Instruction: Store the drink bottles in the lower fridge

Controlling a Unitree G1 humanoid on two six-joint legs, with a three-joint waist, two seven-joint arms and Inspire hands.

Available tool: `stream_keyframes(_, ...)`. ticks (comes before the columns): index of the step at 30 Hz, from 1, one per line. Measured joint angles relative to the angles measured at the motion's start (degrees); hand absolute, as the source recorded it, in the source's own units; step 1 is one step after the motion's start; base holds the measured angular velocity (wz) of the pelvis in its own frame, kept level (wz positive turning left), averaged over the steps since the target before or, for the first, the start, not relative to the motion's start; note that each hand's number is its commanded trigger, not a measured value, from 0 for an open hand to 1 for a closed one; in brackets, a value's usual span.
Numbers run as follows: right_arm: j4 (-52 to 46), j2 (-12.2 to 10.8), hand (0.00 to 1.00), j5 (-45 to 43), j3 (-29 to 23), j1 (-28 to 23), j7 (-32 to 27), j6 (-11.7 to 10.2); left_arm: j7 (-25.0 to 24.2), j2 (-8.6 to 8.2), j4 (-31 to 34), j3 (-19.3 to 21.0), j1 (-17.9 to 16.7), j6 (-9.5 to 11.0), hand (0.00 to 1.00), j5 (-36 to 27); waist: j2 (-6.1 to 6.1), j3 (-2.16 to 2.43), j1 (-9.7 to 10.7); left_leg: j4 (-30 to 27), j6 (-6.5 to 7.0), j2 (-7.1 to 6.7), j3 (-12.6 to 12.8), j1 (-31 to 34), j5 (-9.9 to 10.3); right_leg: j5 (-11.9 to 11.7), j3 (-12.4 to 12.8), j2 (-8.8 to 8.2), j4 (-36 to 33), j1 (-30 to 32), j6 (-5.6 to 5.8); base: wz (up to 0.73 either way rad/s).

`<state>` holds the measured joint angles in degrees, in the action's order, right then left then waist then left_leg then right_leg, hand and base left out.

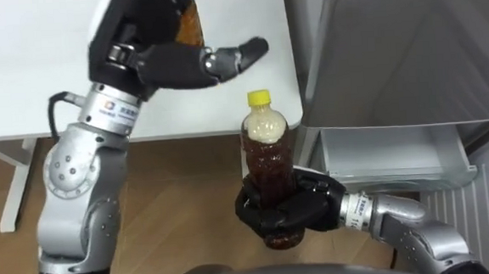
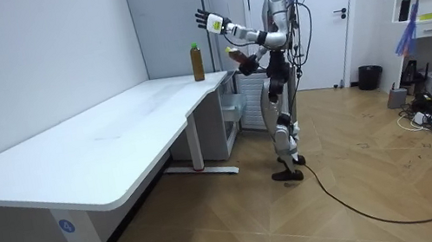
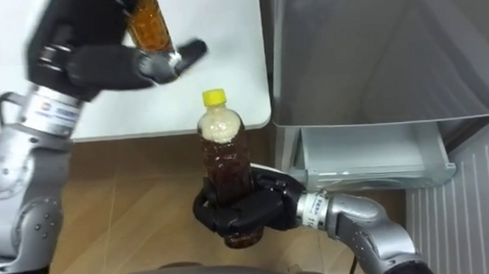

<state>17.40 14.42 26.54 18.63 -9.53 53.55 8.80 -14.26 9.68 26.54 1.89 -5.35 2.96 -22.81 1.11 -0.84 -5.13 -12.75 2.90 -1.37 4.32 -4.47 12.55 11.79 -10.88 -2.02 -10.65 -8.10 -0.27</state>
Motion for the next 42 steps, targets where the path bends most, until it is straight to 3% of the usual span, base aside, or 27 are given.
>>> stream_keyframes(3,-0.01,0.03,1.0,-0.14,-0.19,-1.52,0.4,-0.01,2.98,0.07,2.15,1.81,1.0,0.22,0.0,-0.01,0.03,-0.01,-0.83,0.07,0.0,0.0,0.08,-0.29,0.0,0.0,-0.04,-0.02,0.01,-0.13,0.0,-0.01)
stream_keyframes(11,-0.01,-0.03,1.0,-2.22,-1.8,-5.57,0.3,-1.23,12.07,0.25,5.67,7.37,1.1,5.11,0.0,2.83,0.09,-0.09,-3.78,0.66,0.0,-0.06,0.07,-1.37,0.0,0.0,0.0,0.17,0.15,-1.0,0.0,-0.01)
stream_keyframes(16,-0.29,0.14,1.0,-2.3,-4.25,-6.84,0.21,-1.9,18.85,0.39,5.85,14.4,1.17,8.26,0.0,4.99,0.22,-0.05,-6.01,0.35,0.0,-0.12,-0.3,-1.29,0.0,0.0,-0.31,0.25,0.15,-1.23,0.0,0.02)
stream_keyframes(20,-0.39,-0.03,1.0,-2.3,-5.5,-7.11,0.07,-1.89,24.62,1.14,2.9,20.0,1.18,9.64,0.0,4.59,0.65,-0.16,-7.57,0.11,0.01,-0.21,-0.46,-1.88,-0.01,-0.01,-0.46,0.18,0.45,-1.94,0.0,0.0)
stream_keyframes(22,-0.93,0.09,1.0,-2.74,-6.31,-7.59,-0.91,-1.61,29.05,1.15,-1.55,23.08,0.08,9.65,0.0,4.01,0.95,0.41,-8.76,0.85,0.01,-0.32,-0.64,-2.18,0.0,-0.01,-0.92,0.23,0.85,-1.9,0.01,0.0)
stream_keyframes(23,-1.28,0.08,1.0,-2.74,-6.35,-7.59,-1.27,-1.48,30.2,1.15,-2.93,23.67,-0.04,9.66,0.0,3.58,0.96,0.42,-9.17,1.16,-0.01,-0.33,-0.67,-2.25,-0.03,-0.01,-0.92,0.25,0.88,-1.87,0.01,0.0)
stream_keyframes(25,-2.32,-0.1,1.0,-3.04,-6.38,-7.62,-2.67,-1.01,35.04,1.14,-9.13,25.34,-0.7,9.03,0.0,3.04,0.98,0.55,-10.24,1.07,-0.14,-0.37,-1.17,-2.28,-0.17,-0.01,-1.05,0.39,0.99,-1.89,-0.01,0.05)
stream_keyframes(27,-2.86,-0.56,1.0,-3.1,-6.37,-7.63,-3.35,-0.08,37.14,1.16,-14.53,26.24,-2.08,8.24,0.0,1.23,0.47,0.99,-11.23,1.54,-0.23,-0.35,-1.21,-2.71,-0.28,-0.01,-1.03,0.46,1.09,-2.09,-0.01,0.0)
stream_keyframes(28,-3.09,-0.8,1.0,-3.02,-6.35,-7.63,-4.05,0.24,38.6,1.14,-16.91,26.52,-3.69,6.89,0.0,-2.37,0.42,1.01,-11.73,1.7,-0.26,-0.31,-1.2,-2.83,-0.29,0.0,-1.03,0.52,1.07,-2.08,-0.01,-0.06)
stream_keyframes(32,-4.18,-0.95,1.0,-1.96,-6.02,-7.52,-7.28,1.89,42.07,1.2,-28.85,25.86,-6.2,5.28,0.0,-11.5,-0.33,1.32,-12.27,2.37,-0.31,-0.31,-1.32,-3.45,-0.33,0.0,-1.88,0.49,1.16,-2.41,-0.01,0.0)
stream_keyframes(38,-4.3,-1.02,1.0,-1.33,-4.55,-6.28,-12.98,3.04,45.02,1.19,-48.54,19.62,-8.82,0.7,0.0,-19.51,-1.84,0.54,-12.15,2.56,-0.27,-0.4,-1.35,-3.31,-0.28,-0.01,-1.89,0.53,1.95,-2.98,-0.01,0.0)
stream_keyframes(42,-4.23,-0.59,1.0,-1.22,-2.66,-5.66,-13.93,5.1,41.51,1.24,-61.87,13.61,-9.28,-1.96,0.0,-22.87,-2.06,0.38,-11.85,3.08,-0.26,-0.34,-1.33,-3.07,-0.26,-0.02,-1.93,0.57,1.99,-2.77,-0.02,0.0)
